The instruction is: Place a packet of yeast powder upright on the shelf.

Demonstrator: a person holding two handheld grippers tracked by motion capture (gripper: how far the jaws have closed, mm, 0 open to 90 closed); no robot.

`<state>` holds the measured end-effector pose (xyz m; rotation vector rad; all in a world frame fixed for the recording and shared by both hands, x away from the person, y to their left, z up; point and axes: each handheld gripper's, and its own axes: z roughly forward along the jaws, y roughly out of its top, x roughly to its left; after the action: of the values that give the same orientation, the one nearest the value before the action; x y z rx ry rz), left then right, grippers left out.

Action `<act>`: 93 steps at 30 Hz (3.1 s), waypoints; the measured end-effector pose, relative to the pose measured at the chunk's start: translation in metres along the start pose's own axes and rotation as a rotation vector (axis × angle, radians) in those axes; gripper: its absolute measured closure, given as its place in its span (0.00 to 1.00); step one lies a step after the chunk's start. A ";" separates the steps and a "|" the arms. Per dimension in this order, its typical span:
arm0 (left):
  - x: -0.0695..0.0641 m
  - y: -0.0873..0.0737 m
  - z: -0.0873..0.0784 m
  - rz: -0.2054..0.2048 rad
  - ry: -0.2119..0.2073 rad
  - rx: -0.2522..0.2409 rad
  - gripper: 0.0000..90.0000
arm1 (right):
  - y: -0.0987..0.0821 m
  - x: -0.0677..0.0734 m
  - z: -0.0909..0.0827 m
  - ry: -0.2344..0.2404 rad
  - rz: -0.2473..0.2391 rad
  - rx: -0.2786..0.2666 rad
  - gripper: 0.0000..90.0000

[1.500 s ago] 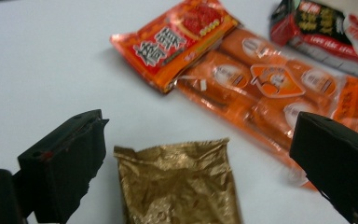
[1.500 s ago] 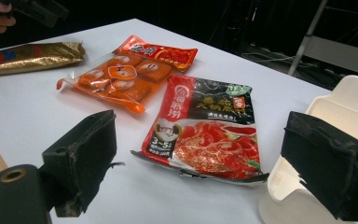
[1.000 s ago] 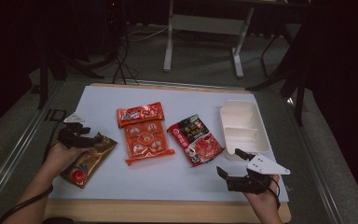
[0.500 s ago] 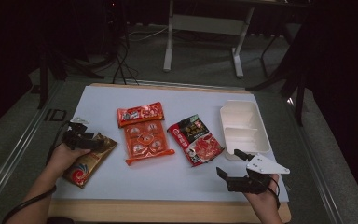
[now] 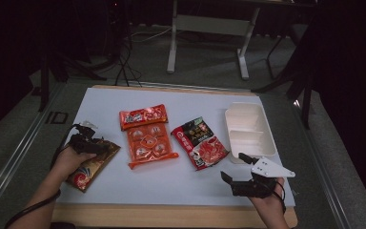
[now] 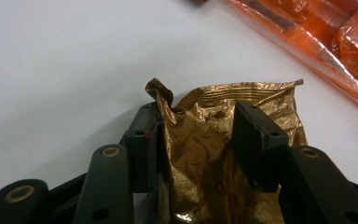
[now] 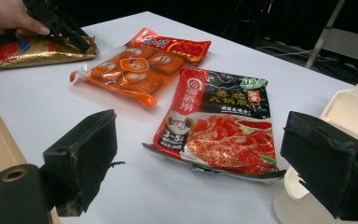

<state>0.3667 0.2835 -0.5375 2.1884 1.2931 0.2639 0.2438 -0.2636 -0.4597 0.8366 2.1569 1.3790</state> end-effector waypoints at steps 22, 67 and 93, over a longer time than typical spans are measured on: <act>-0.005 0.000 -0.020 -0.052 0.056 -0.075 0.98 | 0.001 -0.002 -0.003 -0.010 0.021 -0.022 0.14; -0.123 0.057 -0.082 0.113 -0.301 -0.510 0.99 | 0.013 -0.002 -0.010 -0.015 0.074 -0.037 0.12; -0.173 0.088 -0.055 0.119 -0.414 -0.672 0.99 | 0.083 0.005 0.006 0.073 0.017 -0.090 0.15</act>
<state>0.3185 0.1248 -0.4221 1.6254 0.7073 0.2313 0.2647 -0.2295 -0.3865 0.7840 2.1280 1.5255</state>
